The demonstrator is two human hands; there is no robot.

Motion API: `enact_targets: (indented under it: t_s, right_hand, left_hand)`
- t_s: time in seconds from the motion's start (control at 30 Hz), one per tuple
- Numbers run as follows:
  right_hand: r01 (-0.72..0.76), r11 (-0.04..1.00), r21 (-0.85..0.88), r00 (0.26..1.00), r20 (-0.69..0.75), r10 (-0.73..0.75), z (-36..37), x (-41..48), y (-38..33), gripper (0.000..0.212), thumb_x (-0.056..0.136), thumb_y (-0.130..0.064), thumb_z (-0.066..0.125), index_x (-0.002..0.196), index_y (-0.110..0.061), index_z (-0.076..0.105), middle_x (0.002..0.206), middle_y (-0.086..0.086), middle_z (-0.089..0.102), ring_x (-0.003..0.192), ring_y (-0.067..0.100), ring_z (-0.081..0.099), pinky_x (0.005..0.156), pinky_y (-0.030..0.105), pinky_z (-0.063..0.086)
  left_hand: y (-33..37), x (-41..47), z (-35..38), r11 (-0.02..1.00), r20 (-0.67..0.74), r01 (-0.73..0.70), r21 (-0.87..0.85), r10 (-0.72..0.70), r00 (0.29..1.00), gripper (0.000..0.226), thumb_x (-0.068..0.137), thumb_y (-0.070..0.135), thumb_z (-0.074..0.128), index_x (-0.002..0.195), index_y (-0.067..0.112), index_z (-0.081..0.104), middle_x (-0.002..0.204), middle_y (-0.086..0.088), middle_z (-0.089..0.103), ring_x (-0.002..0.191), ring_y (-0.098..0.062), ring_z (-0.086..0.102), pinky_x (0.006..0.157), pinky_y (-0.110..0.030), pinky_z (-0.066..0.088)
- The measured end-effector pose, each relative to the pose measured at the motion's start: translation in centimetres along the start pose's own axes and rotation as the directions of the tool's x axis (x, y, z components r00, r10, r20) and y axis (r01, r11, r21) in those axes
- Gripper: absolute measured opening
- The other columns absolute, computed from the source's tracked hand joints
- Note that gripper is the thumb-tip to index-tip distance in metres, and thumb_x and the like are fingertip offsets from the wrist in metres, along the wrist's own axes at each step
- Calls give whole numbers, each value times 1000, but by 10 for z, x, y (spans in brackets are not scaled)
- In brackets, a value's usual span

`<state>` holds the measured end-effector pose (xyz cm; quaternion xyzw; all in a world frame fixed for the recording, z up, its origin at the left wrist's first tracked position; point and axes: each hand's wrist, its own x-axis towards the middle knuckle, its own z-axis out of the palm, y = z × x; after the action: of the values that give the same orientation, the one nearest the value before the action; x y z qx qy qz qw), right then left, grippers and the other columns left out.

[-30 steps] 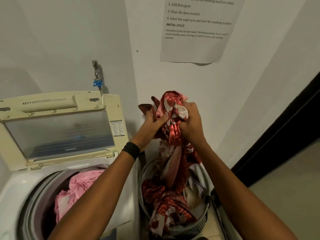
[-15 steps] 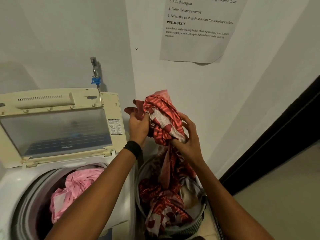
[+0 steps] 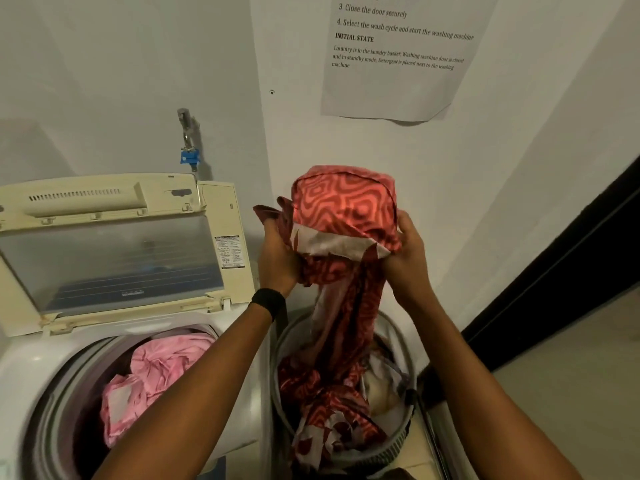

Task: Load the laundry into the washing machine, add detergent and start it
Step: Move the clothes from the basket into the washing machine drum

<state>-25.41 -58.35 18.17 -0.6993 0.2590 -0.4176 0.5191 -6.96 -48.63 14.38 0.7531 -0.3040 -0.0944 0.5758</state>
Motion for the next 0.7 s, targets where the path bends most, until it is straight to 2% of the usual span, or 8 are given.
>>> enact_targets:
  t_s: [0.13,0.27,0.33,0.4,0.5,0.57,0.63,0.7]
  right_hand:
    - [84,994,-73,996,47,-81,19,28,-16,36,85,-1,70,119,-9,63,116,3,70,107,16,68,94,36,57]
    - [49,962,-269,996,89,-26,35,30,2,14,88,-9,63,90,4,58,97,-5,50,90,-3,51,75,11,44]
    - [22,956,-292,997,73,0,35,30,7,10,86,-11,63,90,-7,55,98,4,55,87,8,55,74,20,45]
    - [20,963,-268,998,66,-2,33,32,11,22,83,-17,62,100,-3,59,104,12,65,92,22,64,80,39,55]
    - [45,976,-215,987,158,-10,38,30,2,38,89,-25,62,123,-7,62,121,6,69,110,19,67,98,37,56]
    - [99,964,-248,972,233,-39,43,26,-1,47,91,-33,63,132,-9,59,129,3,66,117,15,64,103,34,53]
    - [171,947,-271,943,324,-77,40,23,5,53,91,-27,69,139,-9,54,135,2,63,123,13,61,108,38,50]
    - [166,954,-248,915,399,-55,35,21,10,65,92,-12,75,149,-11,43,142,-1,57,131,10,56,111,38,47]
  left_hand:
    - [13,-4,0,973,233,131,-188,-85,969,70,88,53,60,135,4,45,110,1,63,99,-14,62,83,-30,53]
    - [11,-12,-8,944,488,265,-198,-139,862,23,106,7,50,128,11,52,108,6,62,110,-17,62,77,-14,53]
    - [13,-16,-24,960,615,227,-163,-81,784,8,92,13,59,99,14,63,92,13,68,98,-5,64,78,-14,52]
    - [28,-21,-33,987,694,129,-93,-29,719,14,85,17,72,97,18,64,87,23,68,85,9,63,77,-9,50]
    - [43,-28,-21,990,592,108,-89,-35,805,63,77,46,83,129,23,55,110,22,62,91,8,64,79,-9,52]
    - [47,-31,-2,957,430,257,-136,-177,885,65,81,56,78,132,26,51,115,18,62,98,-1,62,83,-17,50]
    - [46,-28,10,873,331,406,-269,-312,890,75,86,59,73,144,16,55,129,-3,67,117,-25,64,98,-37,54]
    - [47,-25,13,836,233,410,-365,-344,910,88,76,70,75,147,22,53,134,-1,65,122,-25,62,107,-44,51]
